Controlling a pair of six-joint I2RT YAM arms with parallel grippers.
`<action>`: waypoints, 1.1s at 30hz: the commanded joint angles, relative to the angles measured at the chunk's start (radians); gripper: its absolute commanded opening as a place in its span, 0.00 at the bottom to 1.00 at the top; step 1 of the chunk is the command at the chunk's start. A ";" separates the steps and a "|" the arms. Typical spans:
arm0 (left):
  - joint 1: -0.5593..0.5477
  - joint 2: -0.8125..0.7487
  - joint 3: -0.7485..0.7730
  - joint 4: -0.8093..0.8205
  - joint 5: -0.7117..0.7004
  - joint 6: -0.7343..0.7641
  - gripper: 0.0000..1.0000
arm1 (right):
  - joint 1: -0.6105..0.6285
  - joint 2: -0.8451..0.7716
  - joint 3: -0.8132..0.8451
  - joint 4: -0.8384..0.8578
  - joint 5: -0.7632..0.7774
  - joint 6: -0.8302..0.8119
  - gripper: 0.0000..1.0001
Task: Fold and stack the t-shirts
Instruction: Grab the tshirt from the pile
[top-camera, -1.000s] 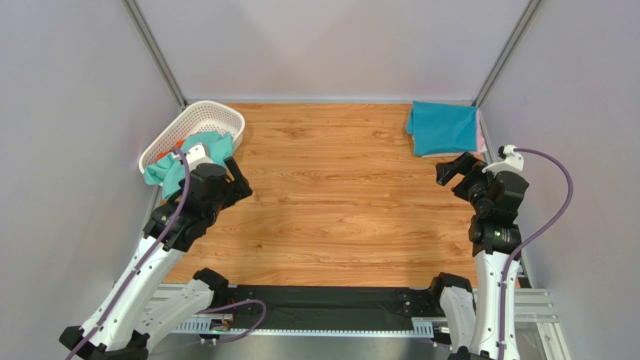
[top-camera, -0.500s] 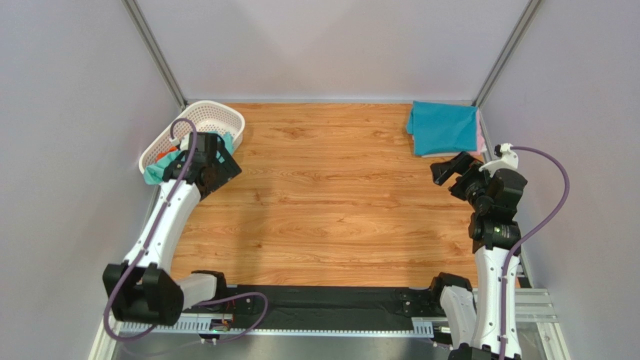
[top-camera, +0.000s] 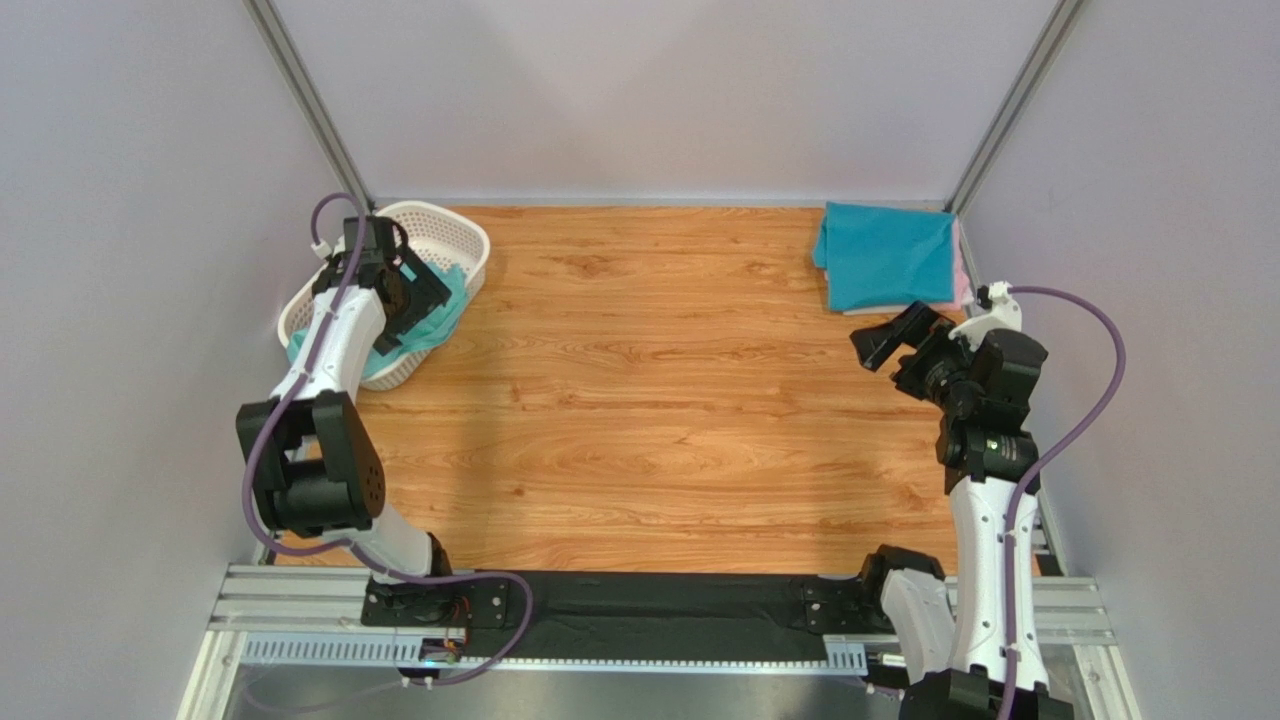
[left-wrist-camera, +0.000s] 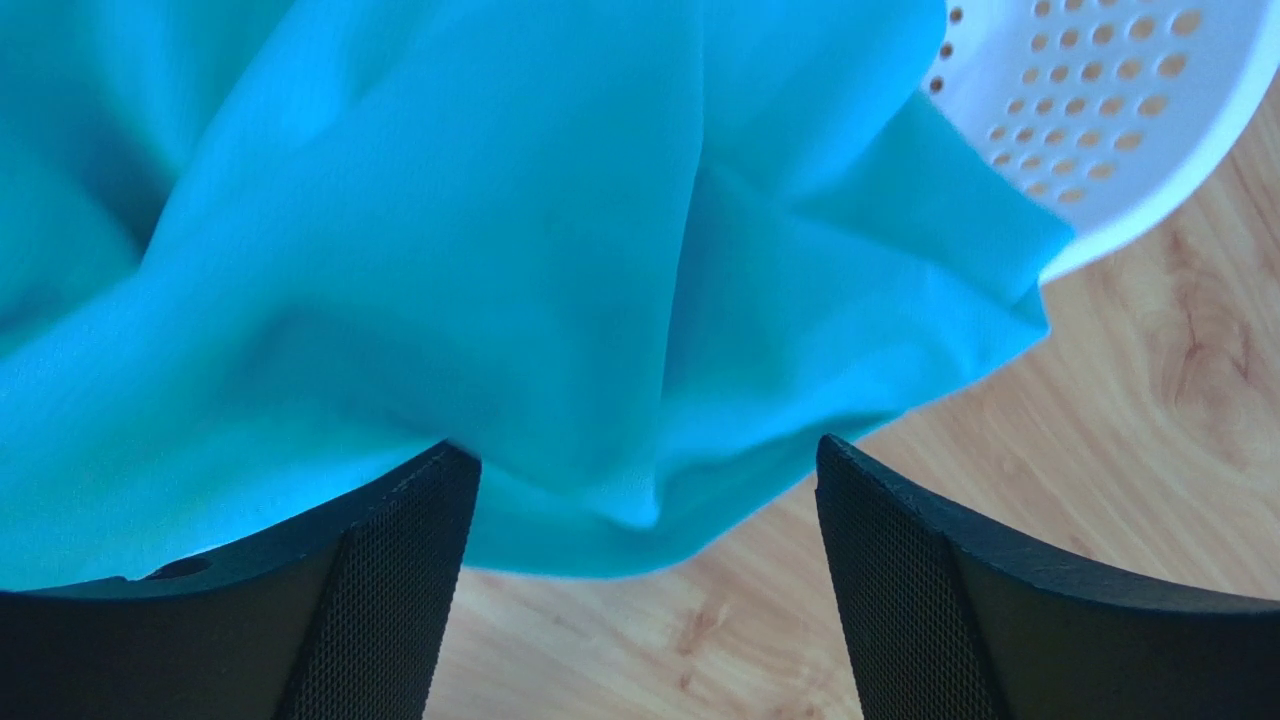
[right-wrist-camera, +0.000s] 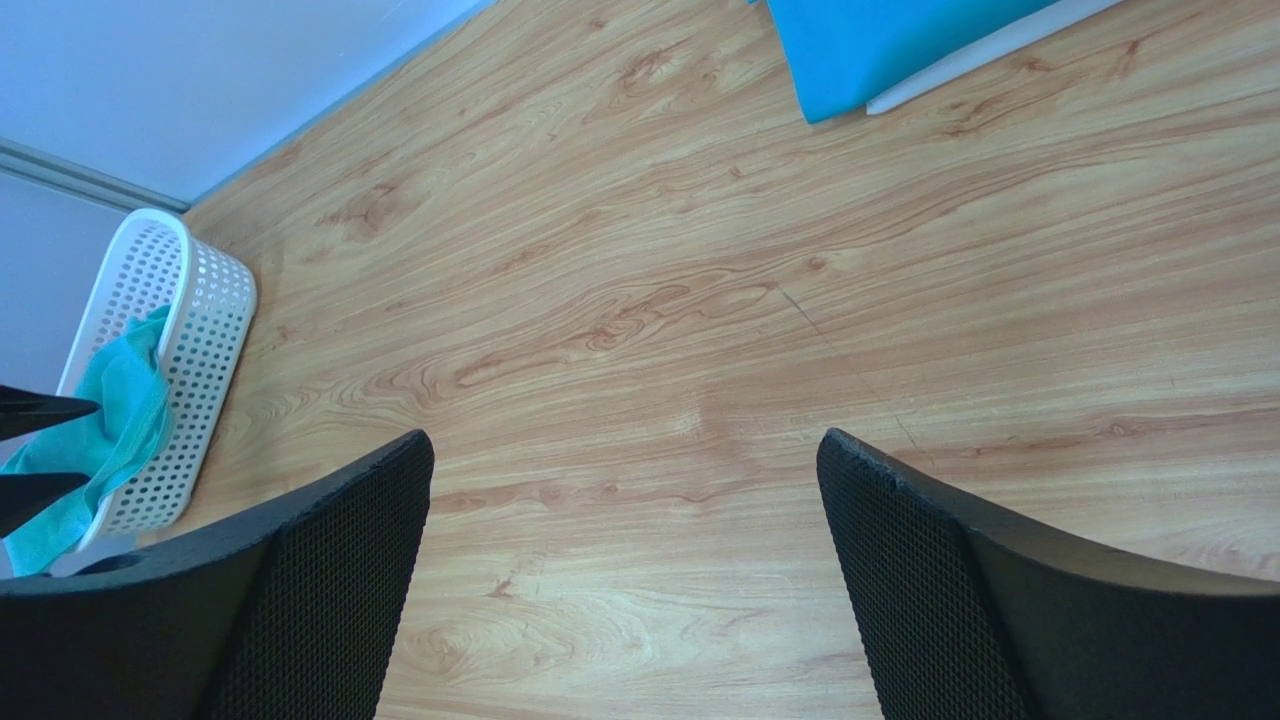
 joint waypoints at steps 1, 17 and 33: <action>0.026 0.076 0.101 0.031 0.004 0.032 0.88 | 0.003 0.000 -0.002 0.032 -0.007 0.004 1.00; 0.029 -0.020 0.051 0.046 0.091 0.005 0.00 | 0.003 -0.013 -0.001 0.029 -0.001 -0.002 1.00; -0.044 -0.413 0.268 0.016 0.260 0.000 0.00 | 0.003 -0.071 -0.012 0.051 -0.099 -0.016 1.00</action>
